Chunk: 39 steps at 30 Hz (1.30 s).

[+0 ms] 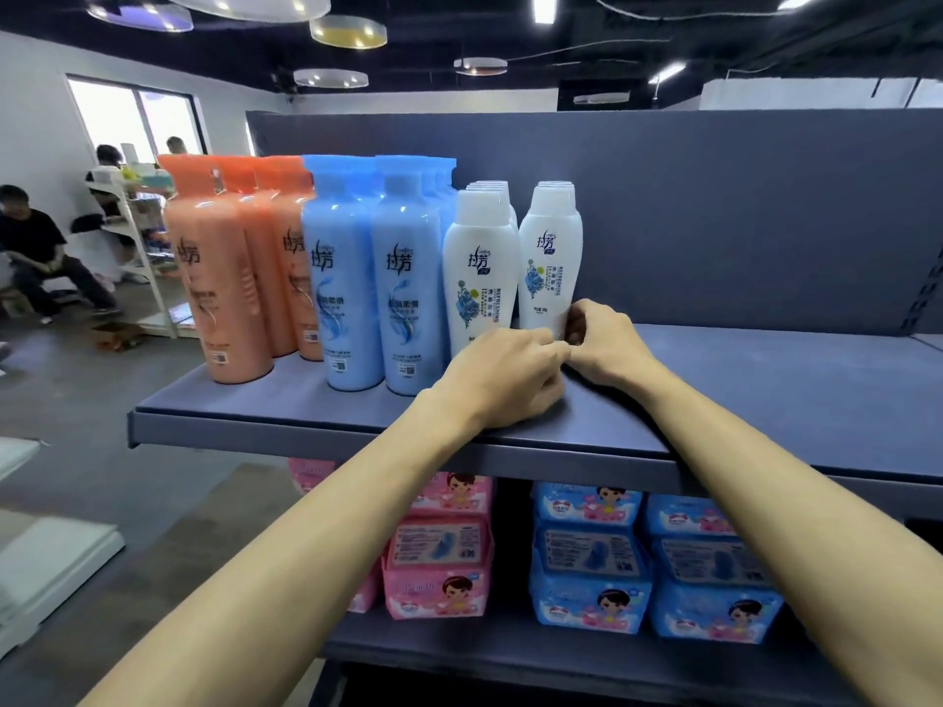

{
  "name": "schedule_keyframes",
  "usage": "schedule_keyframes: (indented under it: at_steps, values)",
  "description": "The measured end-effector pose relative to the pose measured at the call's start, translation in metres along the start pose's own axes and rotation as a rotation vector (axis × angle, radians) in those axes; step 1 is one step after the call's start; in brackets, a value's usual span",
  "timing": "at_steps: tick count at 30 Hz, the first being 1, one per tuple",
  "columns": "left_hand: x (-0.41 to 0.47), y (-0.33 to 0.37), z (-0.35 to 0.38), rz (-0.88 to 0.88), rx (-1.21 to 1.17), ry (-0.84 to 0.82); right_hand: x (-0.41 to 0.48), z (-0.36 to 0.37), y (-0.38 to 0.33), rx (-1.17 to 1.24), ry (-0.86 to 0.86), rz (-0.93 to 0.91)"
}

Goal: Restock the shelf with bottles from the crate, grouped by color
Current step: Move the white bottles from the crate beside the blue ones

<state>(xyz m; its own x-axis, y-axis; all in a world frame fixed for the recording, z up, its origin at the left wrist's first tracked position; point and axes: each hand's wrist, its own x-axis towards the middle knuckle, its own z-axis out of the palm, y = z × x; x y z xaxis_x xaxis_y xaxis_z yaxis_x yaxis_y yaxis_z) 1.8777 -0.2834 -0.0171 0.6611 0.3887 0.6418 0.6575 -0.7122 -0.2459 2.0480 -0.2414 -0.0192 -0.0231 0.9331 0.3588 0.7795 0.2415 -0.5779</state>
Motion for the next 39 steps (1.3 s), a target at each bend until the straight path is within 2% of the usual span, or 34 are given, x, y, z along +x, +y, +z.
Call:
schedule_keyframes:
  at_steps: [16,21,25,27,31,39]
  values:
    - [-0.01,0.01,-0.012,0.008,-0.04,0.097,-0.001,0.0,0.006,0.03,0.003,-0.045]
    - [-0.02,0.014,-0.032,-0.024,0.01,0.012,-0.01,-0.001,-0.003,-0.052,0.012,-0.01]
    - [-0.018,0.018,-0.047,-0.128,0.016,-0.116,-0.03,-0.008,-0.015,-0.108,0.026,0.066]
    - [-0.019,0.02,-0.05,-0.158,0.039,-0.143,-0.041,-0.013,-0.022,-0.138,0.013,0.044]
    - [-0.021,0.027,-0.056,-0.187,0.066,-0.137,-0.064,-0.025,-0.027,-0.179,-0.004,0.002]
    - [-0.009,0.063,-0.052,-0.215,-0.036,-0.089,-0.111,-0.061,-0.013,-0.154,0.017,0.019]
